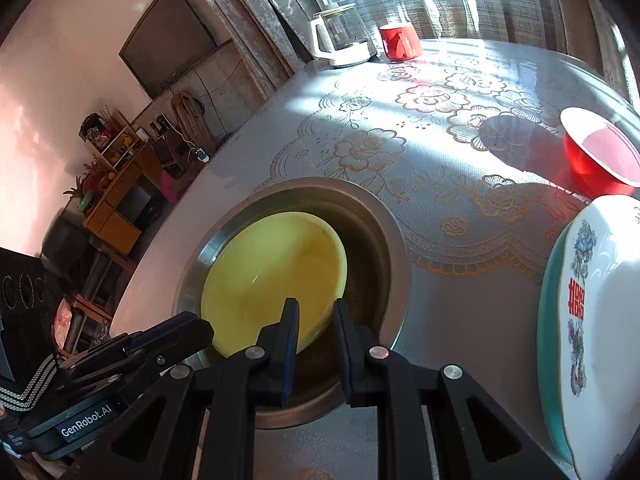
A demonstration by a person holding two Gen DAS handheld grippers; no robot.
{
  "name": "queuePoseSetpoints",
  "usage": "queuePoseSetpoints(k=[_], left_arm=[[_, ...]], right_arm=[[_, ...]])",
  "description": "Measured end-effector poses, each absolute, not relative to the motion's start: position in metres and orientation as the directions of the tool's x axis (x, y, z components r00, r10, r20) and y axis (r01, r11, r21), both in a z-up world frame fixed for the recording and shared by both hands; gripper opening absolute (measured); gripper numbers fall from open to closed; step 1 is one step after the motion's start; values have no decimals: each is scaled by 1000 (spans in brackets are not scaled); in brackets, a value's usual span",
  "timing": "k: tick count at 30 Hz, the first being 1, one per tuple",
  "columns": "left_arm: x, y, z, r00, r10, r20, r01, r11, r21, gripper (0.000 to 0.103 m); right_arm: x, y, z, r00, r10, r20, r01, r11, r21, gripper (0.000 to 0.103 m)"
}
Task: Organize plates and bowls
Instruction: 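Lower the yellow bowl into the steel basin and open both grippers, then withdraw both grippers from the basin and move toward the red bowl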
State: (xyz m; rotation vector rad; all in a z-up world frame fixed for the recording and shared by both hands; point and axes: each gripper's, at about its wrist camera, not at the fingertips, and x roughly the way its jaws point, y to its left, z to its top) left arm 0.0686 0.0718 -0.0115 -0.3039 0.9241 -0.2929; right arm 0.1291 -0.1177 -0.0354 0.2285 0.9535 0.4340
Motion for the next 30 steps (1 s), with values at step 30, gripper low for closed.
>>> queuePoseSetpoints(k=[30], left_arm=[[67, 75, -12, 562, -408, -719, 131, 903, -409, 22]], right_arm=[[134, -99, -32, 453, 401, -797, -307, 909, 283, 15]])
